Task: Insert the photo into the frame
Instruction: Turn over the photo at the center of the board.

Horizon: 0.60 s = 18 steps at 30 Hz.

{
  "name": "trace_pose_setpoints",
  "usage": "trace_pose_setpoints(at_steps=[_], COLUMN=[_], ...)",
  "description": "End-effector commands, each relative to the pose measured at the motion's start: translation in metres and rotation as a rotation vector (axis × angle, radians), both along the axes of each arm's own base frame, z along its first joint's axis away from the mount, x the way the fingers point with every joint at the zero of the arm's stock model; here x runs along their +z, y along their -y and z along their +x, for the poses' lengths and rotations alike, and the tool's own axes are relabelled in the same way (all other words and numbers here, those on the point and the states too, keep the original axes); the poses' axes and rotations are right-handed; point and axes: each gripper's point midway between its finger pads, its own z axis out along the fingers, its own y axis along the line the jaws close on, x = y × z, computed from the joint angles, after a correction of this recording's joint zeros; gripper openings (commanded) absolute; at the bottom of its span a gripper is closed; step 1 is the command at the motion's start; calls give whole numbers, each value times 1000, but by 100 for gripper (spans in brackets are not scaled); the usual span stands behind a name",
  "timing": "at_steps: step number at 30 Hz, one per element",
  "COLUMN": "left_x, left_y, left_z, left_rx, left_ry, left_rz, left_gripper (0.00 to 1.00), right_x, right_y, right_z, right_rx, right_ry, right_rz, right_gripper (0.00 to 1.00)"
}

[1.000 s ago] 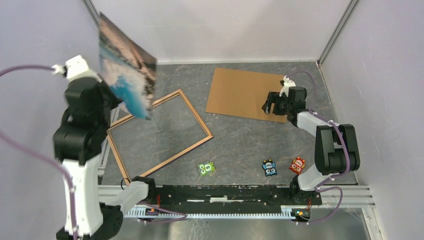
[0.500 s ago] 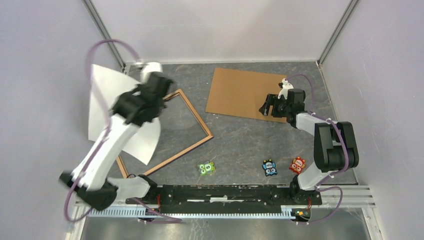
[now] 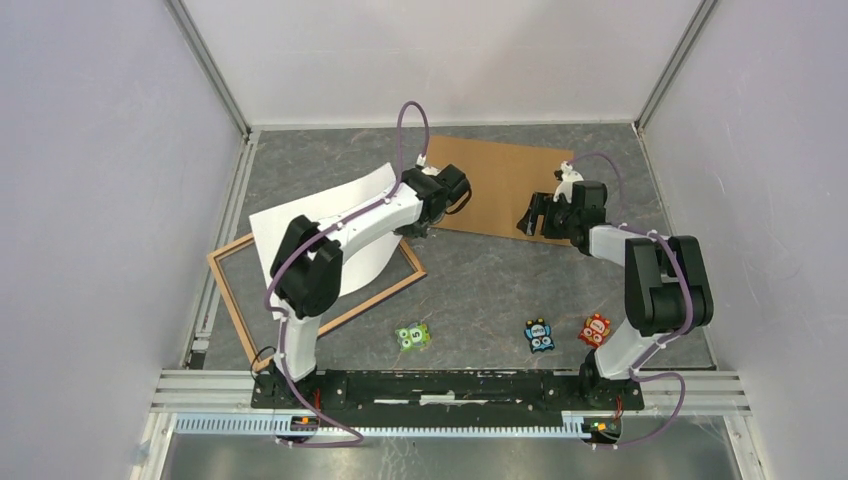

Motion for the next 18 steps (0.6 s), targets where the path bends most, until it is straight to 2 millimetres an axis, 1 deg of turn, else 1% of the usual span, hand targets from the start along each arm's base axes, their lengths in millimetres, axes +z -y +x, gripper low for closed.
trace_pose_setpoints(at_steps=[1, 3, 6, 8, 10, 11, 12, 13, 14, 16, 18], left_x=[0, -6, -10, -15, -18, -18, -14, -8, 2, 30, 68], left_y=[21, 20, 23, 31, 40, 45, 48, 50, 53, 58, 63], left_z=[10, 12, 12, 11, 9, 7, 5, 3, 0, -8, -18], left_rx=[5, 42, 66, 55, 40, 26, 20, 13, -6, -49, -122], left_ry=[8, 22, 28, 13, -11, -25, -29, -28, -26, -7, 22], left_rz=[-85, -82, -102, -146, -194, -216, -238, -265, -305, -395, -494], left_gripper=[2, 2, 2, 3, 18, 34, 48, 57, 65, 74, 82], right_x=[3, 2, 6, 9, 11, 12, 12, 13, 15, 19, 22], right_y=[-5, -9, -19, -24, -28, -28, -29, -30, -33, -41, -50], right_z=[12, 13, 13, 12, 11, 11, 11, 10, 9, 6, 3], right_rx=[16, 27, 58, 77, 92, 92, 91, 94, 104, 125, 150], right_ry=[27, 24, 29, 34, 39, 39, 40, 41, 45, 54, 60], right_rz=[15, 21, 51, 66, 65, 68, 70, 77, 92, 134, 163], right_gripper=[81, 81, 82, 82, 83, 83, 84, 84, 84, 84, 83])
